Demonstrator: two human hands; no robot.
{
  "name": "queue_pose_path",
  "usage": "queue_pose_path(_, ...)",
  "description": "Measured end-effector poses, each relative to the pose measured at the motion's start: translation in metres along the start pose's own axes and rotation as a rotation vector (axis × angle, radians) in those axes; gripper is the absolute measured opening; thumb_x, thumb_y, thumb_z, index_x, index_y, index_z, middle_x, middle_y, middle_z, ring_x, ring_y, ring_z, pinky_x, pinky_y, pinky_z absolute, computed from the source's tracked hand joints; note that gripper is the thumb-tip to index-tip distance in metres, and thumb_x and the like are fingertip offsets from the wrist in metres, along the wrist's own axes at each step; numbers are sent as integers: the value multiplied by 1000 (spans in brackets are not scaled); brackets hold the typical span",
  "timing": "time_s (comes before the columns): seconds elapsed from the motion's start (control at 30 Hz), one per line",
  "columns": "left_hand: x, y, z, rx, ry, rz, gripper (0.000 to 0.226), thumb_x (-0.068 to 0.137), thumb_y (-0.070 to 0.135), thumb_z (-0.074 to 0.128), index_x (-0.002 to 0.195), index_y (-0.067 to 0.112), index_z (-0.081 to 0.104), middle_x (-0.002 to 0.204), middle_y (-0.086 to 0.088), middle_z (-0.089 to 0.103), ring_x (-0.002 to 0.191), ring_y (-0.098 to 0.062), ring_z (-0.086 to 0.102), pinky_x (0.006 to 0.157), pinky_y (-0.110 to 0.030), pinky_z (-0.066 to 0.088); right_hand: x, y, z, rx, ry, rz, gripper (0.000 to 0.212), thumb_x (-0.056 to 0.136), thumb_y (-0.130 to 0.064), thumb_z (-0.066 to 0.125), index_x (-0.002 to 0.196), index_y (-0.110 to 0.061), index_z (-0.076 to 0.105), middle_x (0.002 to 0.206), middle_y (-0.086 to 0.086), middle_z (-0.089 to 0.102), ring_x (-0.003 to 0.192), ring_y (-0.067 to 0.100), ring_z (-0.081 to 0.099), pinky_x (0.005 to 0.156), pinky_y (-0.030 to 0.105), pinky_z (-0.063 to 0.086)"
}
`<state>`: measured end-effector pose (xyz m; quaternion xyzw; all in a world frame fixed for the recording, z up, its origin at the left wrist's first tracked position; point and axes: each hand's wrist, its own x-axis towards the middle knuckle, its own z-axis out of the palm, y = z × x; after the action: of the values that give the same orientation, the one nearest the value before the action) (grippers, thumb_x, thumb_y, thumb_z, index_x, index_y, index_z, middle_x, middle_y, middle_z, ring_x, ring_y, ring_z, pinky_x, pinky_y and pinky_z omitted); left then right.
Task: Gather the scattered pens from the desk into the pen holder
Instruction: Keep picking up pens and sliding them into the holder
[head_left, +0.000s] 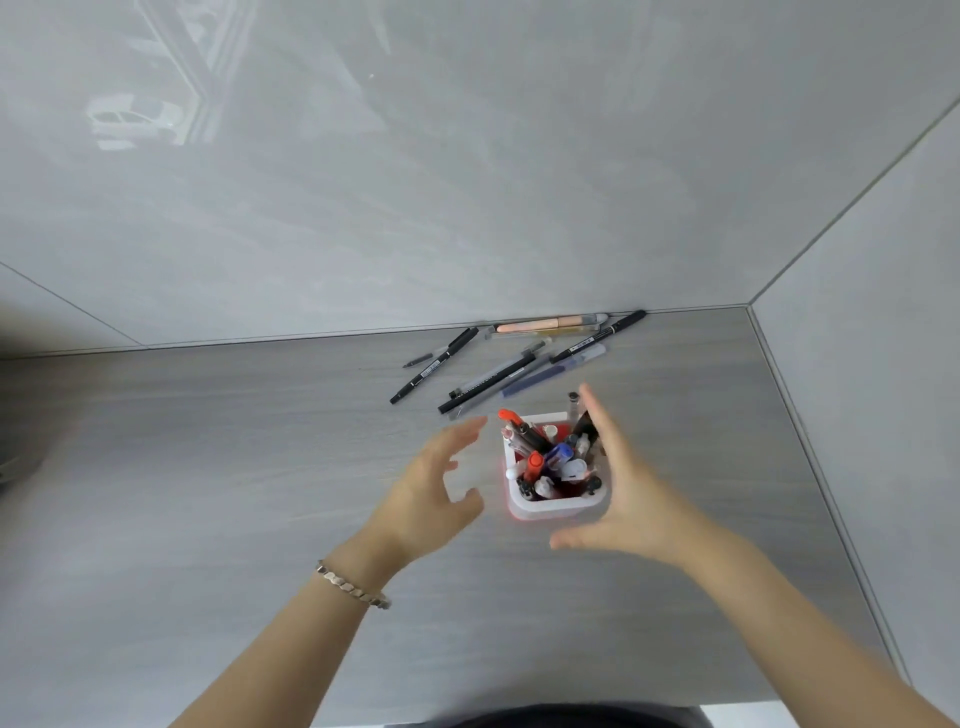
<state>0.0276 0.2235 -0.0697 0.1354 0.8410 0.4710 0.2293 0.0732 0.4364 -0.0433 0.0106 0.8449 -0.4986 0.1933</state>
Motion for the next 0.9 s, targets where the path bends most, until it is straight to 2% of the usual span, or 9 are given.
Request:
queue_pose_path(0.07,16,-6,-9,84,202,-58,52,80,0,55,128,18,46,125,2,50,120,-14,49,100,-26,39,4,9,1,66,63,17,116,53,-15,87,119,-63,4,130,-32,26,126,-3,34,106,18,28)
queue_pose_path(0.13,40,-10,-19,175,342,-151,42,84,3,53,125,11,49,129,-6,50,119,-24,48,95,-26,37,8,12,1,112,101,45,115,51,-12,88,123,-57,12,130,-23,35,121,1,41,103,22,34)
queue_pose_path(0.23,80,-15,-33,325,394,-238,39,87,11,53,126,10,48,133,-9,48,121,-28,45,97,-36,40,12,17,0,171,112,45,106,48,-12,88,124,-51,26,125,-24,43,109,-13,49,90,4,40)
queue_pose_path(0.37,120,-18,-38,569,284,-246,42,87,21,56,126,9,46,132,-10,50,122,-31,42,99,-43,36,12,20,-8,214,198,43,95,49,-8,87,111,-55,33,118,-28,49,103,-22,49,76,-3,41)
queue_pose_path(0.53,148,-16,-33,800,140,-239,23,91,13,47,110,0,50,116,-18,54,111,-34,47,82,-42,44,16,25,-13,252,189,82,99,51,-11,86,116,-57,28,121,-28,50,107,-13,53,84,4,45)
queue_pose_path(0.63,152,-15,-33,1006,-13,-245,23,91,1,37,112,-2,45,119,-18,53,113,-34,47,84,-42,46,16,27,-13,250,172,91,100,52,-10,85,117,-58,26,121,-30,48,108,-13,53,85,5,46)
queue_pose_path(0.7,145,-15,-36,1064,-47,-207,23,89,-3,35,112,-3,42,117,-20,52,106,-35,49,83,-41,47,16,27,-13,258,174,85,101,52,-10,85,120,-54,26,127,-24,48,111,-7,54,92,14,47)
queue_pose_path(0.8,118,-2,-47,936,41,-108,17,92,3,34,107,-1,42,107,-21,54,68,-26,48,56,-31,40,15,27,-12,273,178,73,100,52,-11,85,123,-50,28,128,-23,47,113,-2,55,97,28,48)
queue_pose_path(0.9,84,24,-54,272,264,-39,4,95,13,36,94,12,40,90,-10,65,73,-28,57,60,-37,47,15,26,-12,266,180,55,98,52,-15,86,122,-52,28,129,-20,46,115,-1,54,101,31,46)
